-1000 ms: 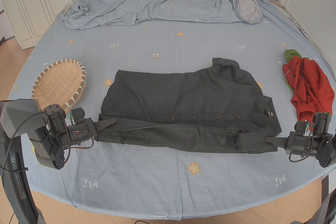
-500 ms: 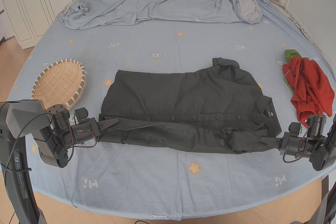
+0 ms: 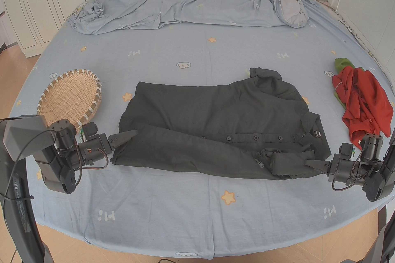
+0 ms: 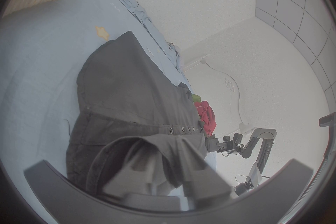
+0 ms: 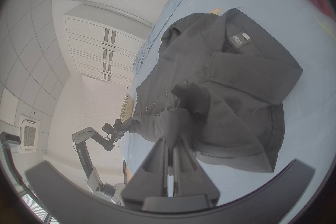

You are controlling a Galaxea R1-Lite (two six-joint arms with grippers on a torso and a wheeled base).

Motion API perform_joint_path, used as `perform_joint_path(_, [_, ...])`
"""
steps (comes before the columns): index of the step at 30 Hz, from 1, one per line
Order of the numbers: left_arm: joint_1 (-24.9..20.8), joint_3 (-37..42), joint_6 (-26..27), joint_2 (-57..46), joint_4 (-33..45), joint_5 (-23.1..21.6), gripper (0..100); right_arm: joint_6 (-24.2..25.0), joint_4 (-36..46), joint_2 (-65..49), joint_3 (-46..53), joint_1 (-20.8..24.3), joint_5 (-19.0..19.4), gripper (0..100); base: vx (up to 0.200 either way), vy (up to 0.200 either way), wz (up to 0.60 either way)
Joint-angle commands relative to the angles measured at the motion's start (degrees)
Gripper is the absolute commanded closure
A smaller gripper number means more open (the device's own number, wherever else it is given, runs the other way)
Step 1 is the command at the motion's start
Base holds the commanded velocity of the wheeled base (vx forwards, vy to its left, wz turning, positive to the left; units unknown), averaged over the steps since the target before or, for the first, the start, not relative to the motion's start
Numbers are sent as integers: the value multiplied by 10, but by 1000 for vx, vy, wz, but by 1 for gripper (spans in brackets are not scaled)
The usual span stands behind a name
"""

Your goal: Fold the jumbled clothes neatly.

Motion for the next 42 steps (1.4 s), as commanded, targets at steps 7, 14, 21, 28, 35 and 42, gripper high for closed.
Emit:
perform_joint_path(7, [14, 29, -32, -129, -1, -6, 0, 0, 0, 3, -4, 1, 0, 100, 0, 0, 0])
perform_joint_path(14, [-81, 3, -115, -82, -8, -11, 0, 0, 0, 8, -4, 6, 1, 100, 0, 0, 0])
perform_joint_path(21, [-103, -40, -116, 23, -8, -11, 0, 0, -13, 11, -7, 6, 1, 100, 0, 0, 0])
perform_joint_path(28, [-63, -42, -115, 48, -5, -11, 0, 16, -70, 39, 1, 6, 0, 100, 0, 0, 0])
perform_joint_path(35, [-33, -23, -115, 54, -5, -11, 0, 19, -87, 54, 3, 6, -1, 100, 0, 0, 0])
perform_joint_path(42, [-20, -4, -113, 57, -5, -11, 0, 19, -96, 63, -1, 6, 0, 100, 0, 0, 0])
